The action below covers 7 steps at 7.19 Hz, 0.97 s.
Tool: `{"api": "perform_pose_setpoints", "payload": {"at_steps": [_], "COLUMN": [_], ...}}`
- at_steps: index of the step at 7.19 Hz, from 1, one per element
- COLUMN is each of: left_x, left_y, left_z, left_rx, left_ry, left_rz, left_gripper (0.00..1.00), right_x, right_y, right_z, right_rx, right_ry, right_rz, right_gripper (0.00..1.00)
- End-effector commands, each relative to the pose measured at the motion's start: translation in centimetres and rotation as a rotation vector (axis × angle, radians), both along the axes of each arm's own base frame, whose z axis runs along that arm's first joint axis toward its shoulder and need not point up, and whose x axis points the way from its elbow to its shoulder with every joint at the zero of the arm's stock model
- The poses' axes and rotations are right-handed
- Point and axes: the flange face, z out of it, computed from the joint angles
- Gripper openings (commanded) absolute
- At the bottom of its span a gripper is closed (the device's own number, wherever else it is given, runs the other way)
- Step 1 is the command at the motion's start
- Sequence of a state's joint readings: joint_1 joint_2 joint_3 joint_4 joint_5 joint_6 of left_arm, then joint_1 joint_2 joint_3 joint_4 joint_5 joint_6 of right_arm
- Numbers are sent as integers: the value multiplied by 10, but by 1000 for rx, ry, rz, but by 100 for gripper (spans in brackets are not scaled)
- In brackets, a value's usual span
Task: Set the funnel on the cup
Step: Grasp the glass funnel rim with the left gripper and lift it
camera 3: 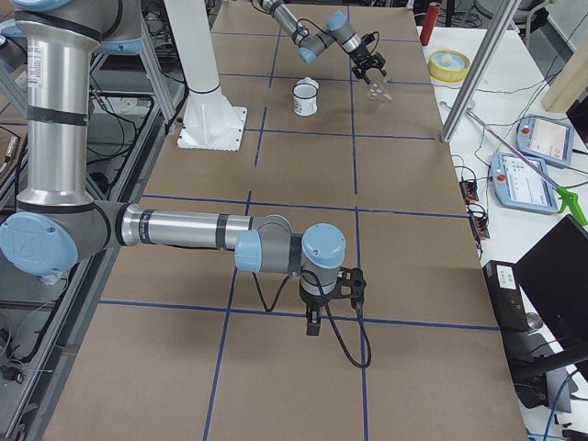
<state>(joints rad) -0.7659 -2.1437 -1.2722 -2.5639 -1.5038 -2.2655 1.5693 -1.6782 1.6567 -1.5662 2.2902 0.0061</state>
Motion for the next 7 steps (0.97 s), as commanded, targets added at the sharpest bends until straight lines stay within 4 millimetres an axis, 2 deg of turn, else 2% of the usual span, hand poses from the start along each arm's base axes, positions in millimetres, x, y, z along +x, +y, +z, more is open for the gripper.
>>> {"api": "perform_pose_setpoints", "payload": {"at_steps": [1,2,3,4,5,7], "left_x": [1,1,0,0,-1,-7], "left_y": [-28,-29,-29,-29,-29,-33], "left_z": [17,18,18,18,20,21], "left_rx": [-16,-18,-15,-12,-8,-3], "left_ry": [29,26,27,22,13,7], "left_rz": [-65,-68,-67,-66,-65,-73], "left_gripper": [100,86,57,19,0,0], "right_x": [0,0,0,0,0,0], "right_y": [0,0,0,0,0,0], "right_z": [0,0,0,0,0,0], "right_rx": [0,0,0,0,0,0], "right_ry": [0,0,0,0,0,0], "right_rz": [0,0,0,0,0,0], "right_gripper": [100,100,100,100,100,100]}}
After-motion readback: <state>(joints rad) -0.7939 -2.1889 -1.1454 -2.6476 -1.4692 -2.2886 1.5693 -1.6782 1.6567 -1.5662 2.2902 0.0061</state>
